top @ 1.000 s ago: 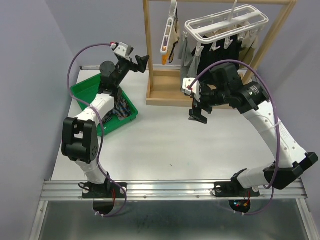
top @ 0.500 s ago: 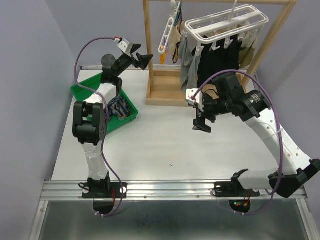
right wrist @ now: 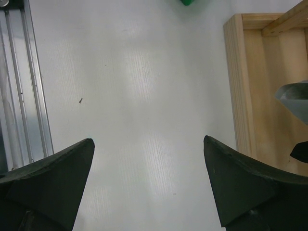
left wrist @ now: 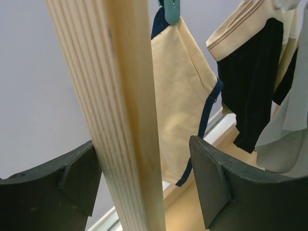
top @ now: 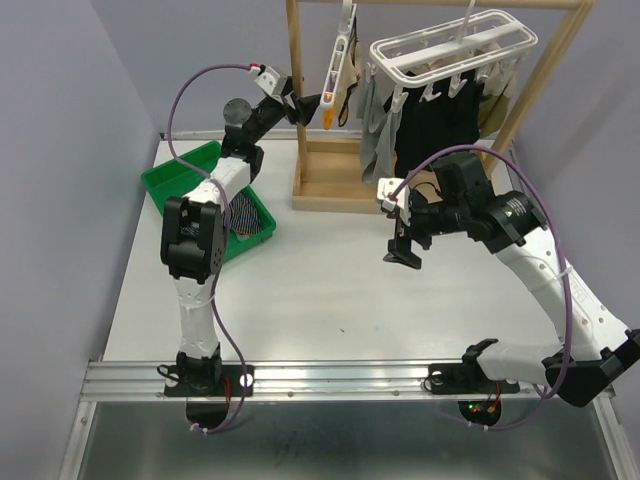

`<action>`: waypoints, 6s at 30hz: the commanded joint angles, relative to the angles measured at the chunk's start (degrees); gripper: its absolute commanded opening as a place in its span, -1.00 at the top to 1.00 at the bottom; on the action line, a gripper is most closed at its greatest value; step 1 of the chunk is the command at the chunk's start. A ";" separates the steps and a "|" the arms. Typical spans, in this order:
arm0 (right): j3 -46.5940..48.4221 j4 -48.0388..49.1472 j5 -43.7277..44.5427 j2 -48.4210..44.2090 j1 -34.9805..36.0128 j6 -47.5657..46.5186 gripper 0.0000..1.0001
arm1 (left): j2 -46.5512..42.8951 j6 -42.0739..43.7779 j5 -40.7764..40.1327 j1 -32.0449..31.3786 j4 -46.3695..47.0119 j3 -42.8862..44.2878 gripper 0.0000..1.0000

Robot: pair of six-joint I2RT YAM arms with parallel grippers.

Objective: Remove the underwear clipped to the hanger
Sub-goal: Adjust the clothesline at the center of the board.

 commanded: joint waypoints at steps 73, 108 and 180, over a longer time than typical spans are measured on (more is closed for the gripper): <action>-24.38 -3.66 16.77 -16.23 -11.67 -6.16 -0.97 | -61.36 16.66 -23.07 -28.80 -28.16 -37.01 -0.77; -50.94 52.64 47.65 12.84 -39.70 -29.35 0.99 | -59.98 5.67 -28.20 -14.21 -13.59 -50.91 -0.76; -38.89 105.41 27.52 44.50 -40.58 -49.05 0.99 | -28.16 12.70 9.61 -16.23 -6.29 -32.45 -0.77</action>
